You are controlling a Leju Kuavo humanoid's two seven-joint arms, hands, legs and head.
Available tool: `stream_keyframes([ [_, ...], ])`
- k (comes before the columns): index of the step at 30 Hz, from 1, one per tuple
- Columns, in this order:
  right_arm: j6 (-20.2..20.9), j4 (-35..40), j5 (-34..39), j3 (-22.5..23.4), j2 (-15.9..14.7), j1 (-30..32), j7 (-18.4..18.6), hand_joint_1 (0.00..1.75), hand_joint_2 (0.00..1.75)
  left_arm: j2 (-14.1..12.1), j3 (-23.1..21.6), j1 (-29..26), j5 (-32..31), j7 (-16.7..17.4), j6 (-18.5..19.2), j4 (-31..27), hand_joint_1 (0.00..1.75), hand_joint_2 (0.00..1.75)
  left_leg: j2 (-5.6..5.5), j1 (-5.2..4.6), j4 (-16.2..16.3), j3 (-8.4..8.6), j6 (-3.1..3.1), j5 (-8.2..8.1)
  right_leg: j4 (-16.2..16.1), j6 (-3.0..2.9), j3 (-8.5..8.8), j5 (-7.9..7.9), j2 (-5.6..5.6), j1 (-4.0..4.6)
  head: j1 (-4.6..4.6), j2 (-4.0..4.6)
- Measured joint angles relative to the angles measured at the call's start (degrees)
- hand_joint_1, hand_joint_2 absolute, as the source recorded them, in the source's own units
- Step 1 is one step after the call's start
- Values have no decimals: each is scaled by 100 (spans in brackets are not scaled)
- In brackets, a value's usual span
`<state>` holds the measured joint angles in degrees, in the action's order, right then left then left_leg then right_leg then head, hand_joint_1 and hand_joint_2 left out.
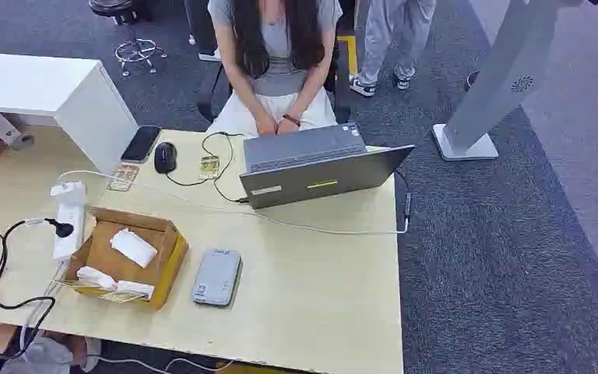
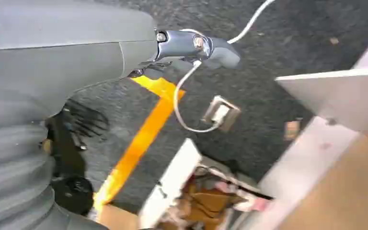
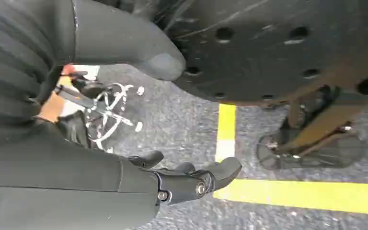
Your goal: Pass the card to the sensor for recognition and then transmit it.
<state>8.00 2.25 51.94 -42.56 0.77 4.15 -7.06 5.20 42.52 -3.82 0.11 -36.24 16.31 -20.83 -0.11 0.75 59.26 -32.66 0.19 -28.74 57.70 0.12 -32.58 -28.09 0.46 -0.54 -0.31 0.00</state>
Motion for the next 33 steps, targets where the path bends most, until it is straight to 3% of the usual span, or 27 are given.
stream_keyframes([
  [5, 66, -126, 366, -264, 28, 3, -61, 0, 175, 94, 196, -40, -223, -72, 105, -219, 0, 175, 0, 0, 0, 0, 0, 0, 0, 0, 0, 0, -1, 0, 7, 0],
  [9, 50, -179, 435, -323, 70, 1, -83, 0, 175, 287, 231, -181, -494, -72, 118, -803, 0, 175, 0, -1, 0, 0, 0, 0, 0, 0, 1, 0, -2, 0, 4, 0],
  [18, 41, -267, 592, -365, 157, 30, -100, 0, 175, 762, 212, -689, -861, -85, 277, -2582, 0, 175, -1, 0, 0, -1, -1, -1, 0, -1, 1, -1, -4, 0, 0, 0],
  [33, -20, -326, 806, -424, 208, 36, -160, 0, 175, 1243, -665, -1760, -918, -89, 0, -5798, 0, 175, -1, -1, 0, -1, -1, -1, 0, -2, 2, -1, -4, 0, 2, 0],
])
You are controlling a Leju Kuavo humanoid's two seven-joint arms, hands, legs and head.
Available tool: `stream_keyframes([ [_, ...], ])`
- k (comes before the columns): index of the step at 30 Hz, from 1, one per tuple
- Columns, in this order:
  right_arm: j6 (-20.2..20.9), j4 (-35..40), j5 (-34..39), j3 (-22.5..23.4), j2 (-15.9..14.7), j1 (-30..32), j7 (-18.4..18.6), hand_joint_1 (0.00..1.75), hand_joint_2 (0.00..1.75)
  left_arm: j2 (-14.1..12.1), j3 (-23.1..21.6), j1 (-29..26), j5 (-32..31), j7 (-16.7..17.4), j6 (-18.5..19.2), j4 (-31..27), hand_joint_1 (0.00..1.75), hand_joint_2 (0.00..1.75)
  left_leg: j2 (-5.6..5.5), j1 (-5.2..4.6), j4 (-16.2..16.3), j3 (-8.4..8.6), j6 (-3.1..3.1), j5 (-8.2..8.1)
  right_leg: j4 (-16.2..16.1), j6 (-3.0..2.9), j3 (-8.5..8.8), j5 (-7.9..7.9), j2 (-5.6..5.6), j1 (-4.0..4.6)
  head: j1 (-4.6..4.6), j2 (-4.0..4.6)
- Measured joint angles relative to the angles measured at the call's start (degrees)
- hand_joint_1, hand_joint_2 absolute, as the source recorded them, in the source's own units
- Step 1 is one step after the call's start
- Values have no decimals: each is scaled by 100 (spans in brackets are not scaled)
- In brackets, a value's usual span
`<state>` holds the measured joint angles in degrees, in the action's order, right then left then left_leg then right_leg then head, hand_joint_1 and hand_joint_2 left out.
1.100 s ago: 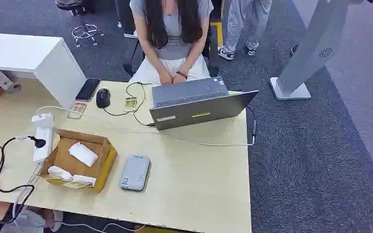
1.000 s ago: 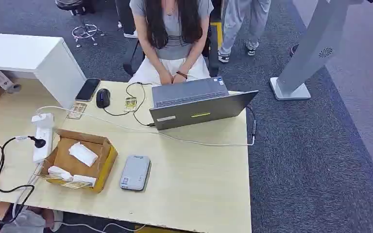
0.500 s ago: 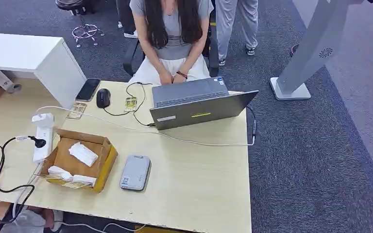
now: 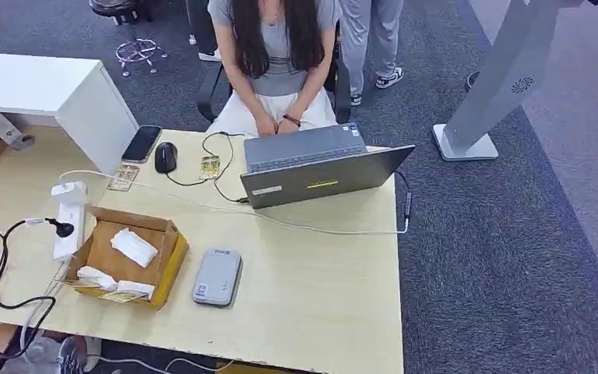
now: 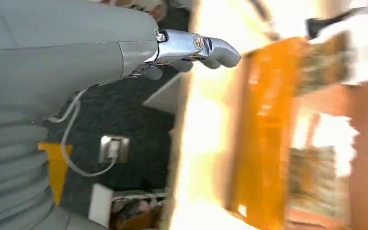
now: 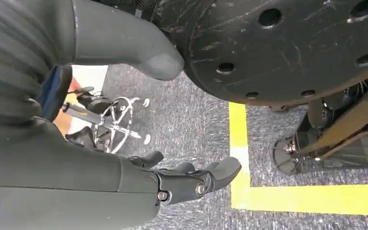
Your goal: Pass the card to the sensor for recognition and then transmit it.
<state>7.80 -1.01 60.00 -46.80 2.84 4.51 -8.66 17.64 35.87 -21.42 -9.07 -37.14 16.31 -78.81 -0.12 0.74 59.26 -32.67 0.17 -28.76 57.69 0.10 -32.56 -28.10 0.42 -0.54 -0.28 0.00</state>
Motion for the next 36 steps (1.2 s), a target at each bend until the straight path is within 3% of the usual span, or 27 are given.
stream_keyframes([
  [12, -72, -4, 179, -26, 44, -1, 7, 0, 175, 223, -818, -804, 129, -4, -221, -2384, 0, 175, -1, 1, 0, -1, 0, 0, 0, 0, 1, 0, -2, 0, 0, 0],
  [26, -138, -9, 297, -144, 55, -8, 37, 0, 175, 271, -1052, -1085, -39, -7, -448, -3756, 0, 175, -1, 1, 0, 0, 0, 0, 0, 0, 2, 0, -3, 0, 0, 0],
  [28, -138, -11, 299, -171, 52, -12, 46, 0, 175, 247, -1069, -1101, -105, -7, -635, -3922, 0, 175, -1, 1, 0, 1, 0, 0, 0, 0, 2, 0, -3, 0, 0, 0],
  [31, -127, -13, 297, -216, 42, -19, 63, 0, 175, 70, -1236, -1161, -142, -7, -1074, -4220, 0, 175, -4, 1, 0, 1, 0, 0, 0, 0, 2, 0, -7, 0, 0, 0],
  [32, -107, -17, 203, -249, 33, -32, 107, 0, 175, -127, -1303, -1047, -355, 51, -1420, -4283, 0, 175, -10, -3, 6, 18, 1, 0, -10, 0, -17, 0, -9, -1, -2, 0],
  [33, -39, -22, -40, -342, -11, -38, 203, 0, 175, -326, -1364, -648, -886, 280, -2074, -4021, 0, 175, -33, -16, 3, 18, 14, 17, -18, 5, -38, -3, -34, -8, -6, 0],
  [35, 202, -17, -383, -586, -70, -155, 353, 0, 175, -1124, -1588, 739, -2600, 1289, -3736, -2838, 0, 175, -142, -23, -10, -7, 3, 69, -13, -8, -25, 9, -145, -21, -11, 0],
  [36, 258, -15, -459, -701, -115, -256, 408, 0, 175, -1472, -1804, 1548, -3839, 1994, -4328, -2076, 0, 175, -170, -17, -14, -9, -4, 85, -8, -13, -28, 18, -169, -18, -15, 0],
])
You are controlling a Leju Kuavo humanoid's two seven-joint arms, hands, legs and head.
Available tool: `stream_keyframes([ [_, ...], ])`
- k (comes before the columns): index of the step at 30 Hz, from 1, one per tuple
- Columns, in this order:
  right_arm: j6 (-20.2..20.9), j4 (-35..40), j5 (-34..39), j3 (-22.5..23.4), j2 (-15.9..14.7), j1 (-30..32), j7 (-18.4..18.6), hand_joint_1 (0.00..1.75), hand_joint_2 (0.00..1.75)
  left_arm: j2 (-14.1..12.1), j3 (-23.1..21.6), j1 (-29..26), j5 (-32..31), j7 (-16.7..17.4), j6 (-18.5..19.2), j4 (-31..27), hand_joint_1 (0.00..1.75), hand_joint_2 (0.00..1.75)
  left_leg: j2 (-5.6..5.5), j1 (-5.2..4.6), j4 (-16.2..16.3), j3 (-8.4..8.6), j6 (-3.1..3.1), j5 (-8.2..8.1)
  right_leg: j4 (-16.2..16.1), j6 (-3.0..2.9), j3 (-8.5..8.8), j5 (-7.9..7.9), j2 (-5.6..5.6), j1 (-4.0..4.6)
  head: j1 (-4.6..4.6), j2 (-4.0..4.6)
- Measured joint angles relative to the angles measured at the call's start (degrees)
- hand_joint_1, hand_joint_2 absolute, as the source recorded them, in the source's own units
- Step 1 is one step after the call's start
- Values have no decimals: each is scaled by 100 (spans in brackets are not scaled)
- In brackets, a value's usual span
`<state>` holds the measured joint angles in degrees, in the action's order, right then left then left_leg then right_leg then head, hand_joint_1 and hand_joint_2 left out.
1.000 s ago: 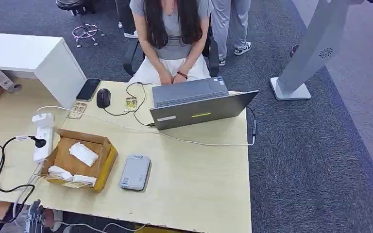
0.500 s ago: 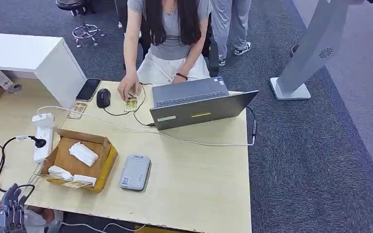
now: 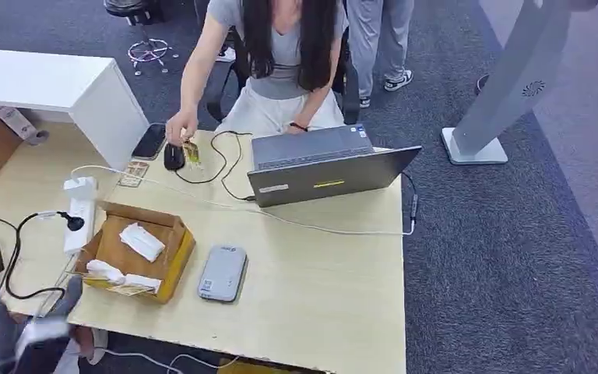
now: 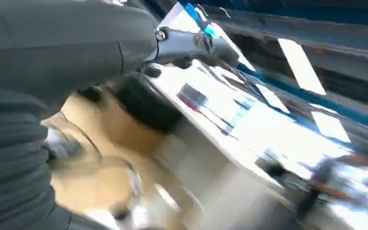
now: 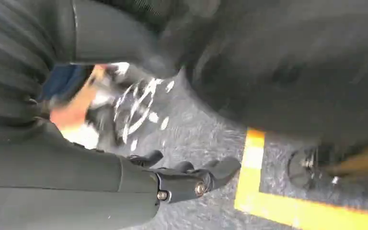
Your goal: Pass the card to the sensor for recognition and then transmit it.
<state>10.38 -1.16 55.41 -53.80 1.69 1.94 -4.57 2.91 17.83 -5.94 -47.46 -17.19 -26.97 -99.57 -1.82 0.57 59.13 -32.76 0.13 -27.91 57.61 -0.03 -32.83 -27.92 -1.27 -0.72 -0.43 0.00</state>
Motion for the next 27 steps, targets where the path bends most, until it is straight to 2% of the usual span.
stream_keyframes([
  [1, 51, 11, -51, -95, -53, -44, 62, 0, 175, -336, -214, 636, -1455, 451, -389, 787, 0, 175, -3, 4, -4, -1, -13, 20, 6, -7, 10, 9, -2, 1, -9, 0],
  [2, 50, 22, -68, -164, -103, -51, 81, 0, 175, -599, -391, 1262, -2598, 587, -557, 1418, 0, 175, -2, 8, -6, -3, -14, 29, 10, -3, 14, 18, -2, 4, -14, 0],
  [3, 48, 57, -81, -235, -129, -62, 99, 0, 175, -887, -570, 1762, -3901, 651, -711, 2167, 0, 175, 7, 9, -9, -17, -20, 38, 17, -22, 21, 43, 4, 5, -3, 0],
  [4, 42, 72, -92, -310, -166, -84, 114, 0, 175, -1111, -756, 2209, -3941, 688, -765, 2839, 0, 175, 50, 9, -9, -23, -37, 51, 23, -28, 2, 70, 47, 6, 2, 0],
  [7, 24, 100, -92, -448, -212, -75, 118, 0, 175, -1537, -1039, 3064, -3660, 844, -729, 3944, 0, 175, 178, 7, -7, -50, -40, 56, 25, -27, -53, 115, 177, 9, 2, 0],
  [9, 22, 122, -92, -496, -230, -75, 120, 0, 175, -1673, -1167, 3301, -3311, 925, -653, 4277, 0, 175, 213, 5, -3, -44, -28, 48, 19, -21, -66, 119, 211, 8, -1, 0],
  [11, 15, 131, -101, -547, -236, -81, 136, 0, 175, -1718, -1306, 3490, -3234, 961, -558, 4538, 0, 175, 200, 6, 0, -52, -26, 47, 12, -17, -69, 117, 202, 10, 4, 0],
  [17, 9, 181, -127, -632, -263, -99, 184, 0, 175, -1736, -1651, 3819, -3310, 1114, -488, 4981, 0, 175, 189, 7, 1, -66, -21, 42, 10, -8, -74, 111, 192, 8, 2, 0],
  [27, 9, 234, -143, -720, -306, -100, 197, 0, 175, -1738, -1835, 3942, -3293, 1149, -510, 5266, 0, 175, 188, 10, 0, -70, -21, 42, 10, -9, -79, 109, 191, 9, 4, 0],
])
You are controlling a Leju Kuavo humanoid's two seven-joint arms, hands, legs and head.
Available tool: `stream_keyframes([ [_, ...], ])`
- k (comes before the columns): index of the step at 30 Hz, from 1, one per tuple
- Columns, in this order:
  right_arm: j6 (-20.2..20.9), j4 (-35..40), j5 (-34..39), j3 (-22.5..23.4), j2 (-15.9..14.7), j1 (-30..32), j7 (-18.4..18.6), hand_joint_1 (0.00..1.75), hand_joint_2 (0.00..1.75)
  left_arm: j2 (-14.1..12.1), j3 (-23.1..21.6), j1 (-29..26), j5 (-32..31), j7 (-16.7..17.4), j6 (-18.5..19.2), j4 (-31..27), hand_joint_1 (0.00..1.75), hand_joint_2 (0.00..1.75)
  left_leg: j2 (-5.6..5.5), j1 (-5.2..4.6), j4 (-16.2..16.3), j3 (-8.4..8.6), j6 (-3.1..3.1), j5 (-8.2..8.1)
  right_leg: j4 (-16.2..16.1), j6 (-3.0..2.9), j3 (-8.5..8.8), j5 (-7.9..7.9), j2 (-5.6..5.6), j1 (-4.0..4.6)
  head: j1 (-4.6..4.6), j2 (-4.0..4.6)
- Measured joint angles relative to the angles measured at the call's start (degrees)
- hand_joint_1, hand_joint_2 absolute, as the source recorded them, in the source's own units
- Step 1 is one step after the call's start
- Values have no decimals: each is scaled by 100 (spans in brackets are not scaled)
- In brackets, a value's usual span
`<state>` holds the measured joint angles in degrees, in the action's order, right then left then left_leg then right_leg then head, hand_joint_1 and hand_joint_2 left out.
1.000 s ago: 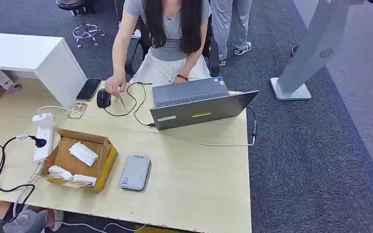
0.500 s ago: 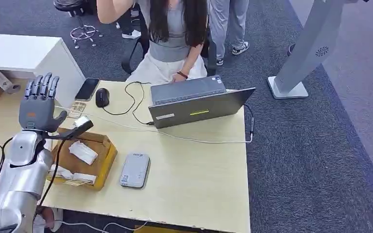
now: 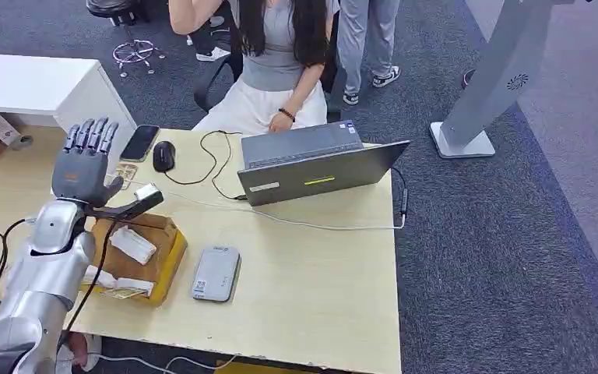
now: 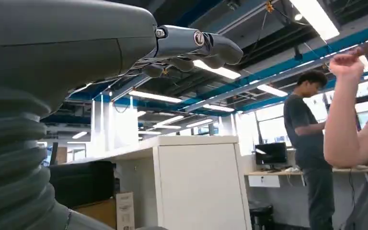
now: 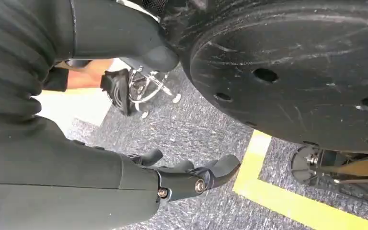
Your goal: Pass the card to the sensor for recognition and then transmit it.
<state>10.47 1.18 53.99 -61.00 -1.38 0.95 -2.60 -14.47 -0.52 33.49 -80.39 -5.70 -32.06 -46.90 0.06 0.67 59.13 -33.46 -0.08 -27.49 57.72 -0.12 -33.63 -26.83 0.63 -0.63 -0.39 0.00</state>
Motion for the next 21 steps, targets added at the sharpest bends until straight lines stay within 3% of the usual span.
stream_keyframes([
  [12, -11, 50, -37, -46, -33, -18, 48, 0, 175, 72, -131, 16, 0, 48, -140, 161, 0, 175, -1, -1, 1, -1, 0, 0, -1, 0, 0, 0, -1, 0, 0, 0],
  [21, -37, 116, -52, -140, -59, -59, 125, 0, 175, 518, -354, 366, -175, 136, -175, 356, 0, 175, -2, -2, 4, -2, 1, 1, -2, 1, 3, 1, -4, -1, 0, 0],
])
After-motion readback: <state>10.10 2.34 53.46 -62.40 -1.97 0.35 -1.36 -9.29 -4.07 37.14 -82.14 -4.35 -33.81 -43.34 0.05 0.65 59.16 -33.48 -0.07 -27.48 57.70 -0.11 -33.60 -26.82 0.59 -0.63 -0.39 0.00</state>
